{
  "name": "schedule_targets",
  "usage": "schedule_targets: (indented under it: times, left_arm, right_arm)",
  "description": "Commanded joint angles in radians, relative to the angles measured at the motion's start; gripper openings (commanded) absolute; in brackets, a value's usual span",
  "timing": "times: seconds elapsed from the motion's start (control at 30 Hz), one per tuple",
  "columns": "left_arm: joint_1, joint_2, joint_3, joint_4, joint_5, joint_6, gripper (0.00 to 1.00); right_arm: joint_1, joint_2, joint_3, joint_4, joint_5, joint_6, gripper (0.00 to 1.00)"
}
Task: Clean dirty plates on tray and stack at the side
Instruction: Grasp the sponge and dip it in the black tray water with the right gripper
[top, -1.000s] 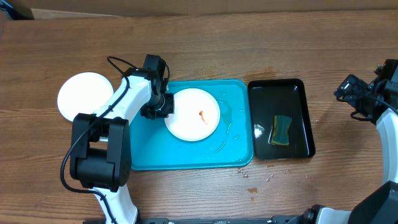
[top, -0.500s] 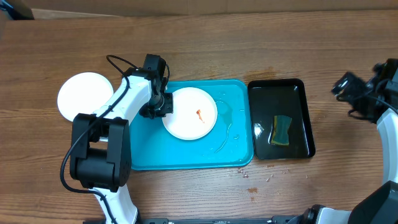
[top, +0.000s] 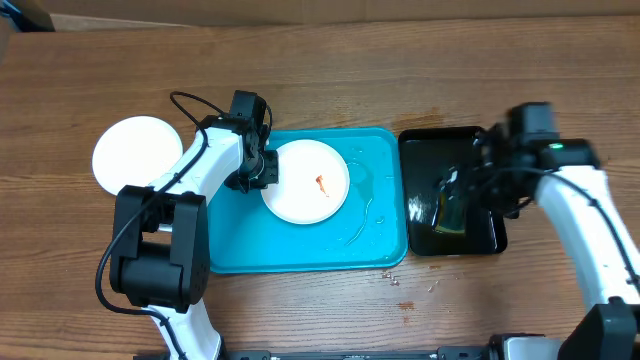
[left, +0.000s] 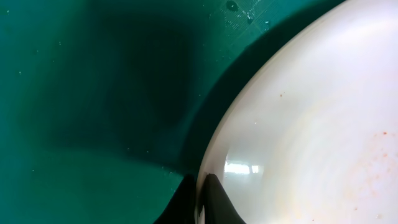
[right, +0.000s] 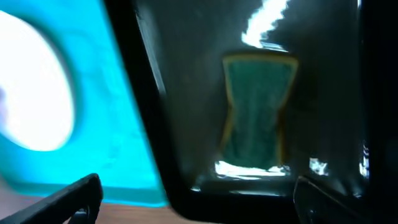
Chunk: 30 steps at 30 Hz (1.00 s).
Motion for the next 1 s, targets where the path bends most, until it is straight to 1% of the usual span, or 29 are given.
schedule_targets:
  times: [0.0,0.1,0.17,0.23,0.27,0.37,0.5,0.63,0.7,0.73,0.8,0.83,0.87,0.93,0.97]
  left_arm:
    - [0.003,0.029,-0.036,0.007,-0.037,0.005,0.05]
    - [0.003,0.029,-0.036,0.007,-0.037,0.005,0.05]
    - [0.003,0.029,-0.036,0.007,-0.037,0.005,0.05]
    - [0.003,0.029,-0.036,0.007,-0.037,0.005,0.05]
    - [0.003,0.029,-0.036,0.007,-0.037,0.005,0.05]
    - [0.003,0.029,-0.036,0.007,-0.037,0.005,0.05]
    - [0.003,0.029,-0.036,0.007,-0.037,0.005,0.05]
    - [0.003,0.029,-0.036,0.007,-0.037,0.005,0.05]
    - [0.003,0.029,-0.036,0.007,-0.037,0.005,0.05]
    - [0.003,0.029,-0.036,0.007,-0.037,0.005,0.05]
    - [0.004,0.029,-0.036,0.007,-0.038,0.005,0.05]
    - [0.004,0.029,-0.036,0.007,-0.038,0.005,0.05]
    - [0.003,0.029,-0.036,0.007,-0.038,0.005,0.05]
    - [0.003,0.029,-0.036,0.007,-0.038,0.005,0.05]
    - [0.003,0.029,-0.036,0.007,-0.038,0.005,0.05]
  right_arm:
    - [0.110,-0.021,-0.054,0.025,0.223,0.074,1.00]
    - [0.162,-0.021,-0.097,0.058,0.228,0.073,1.00]
    - [0.172,-0.021,-0.123,0.080,0.245,0.074,1.00]
    - [0.172,-0.021,-0.151,0.108,0.277,0.077,0.92]
    - [0.172,-0.019,-0.169,0.126,0.315,0.100,0.90]
    - [0.172,-0.011,-0.214,0.183,0.379,0.122,0.89]
    - [0.172,-0.011,-0.294,0.311,0.380,0.122,0.85]
    - [0.172,-0.011,-0.349,0.401,0.380,0.122,0.82]
    - [0.172,-0.011,-0.378,0.453,0.380,0.122,0.77]
    - [0.172,-0.011,-0.392,0.474,0.380,0.122,0.72]
    - [0.172,-0.011,-0.417,0.504,0.378,0.123,0.65]
    - [0.172,-0.011,-0.424,0.509,0.369,0.122,0.59]
    - [0.172,-0.011,-0.428,0.508,0.346,0.122,0.51]
    - [0.172,-0.011,-0.428,0.508,0.332,0.122,0.06]
    - [0.172,-0.011,-0.427,0.508,0.331,0.117,0.04]
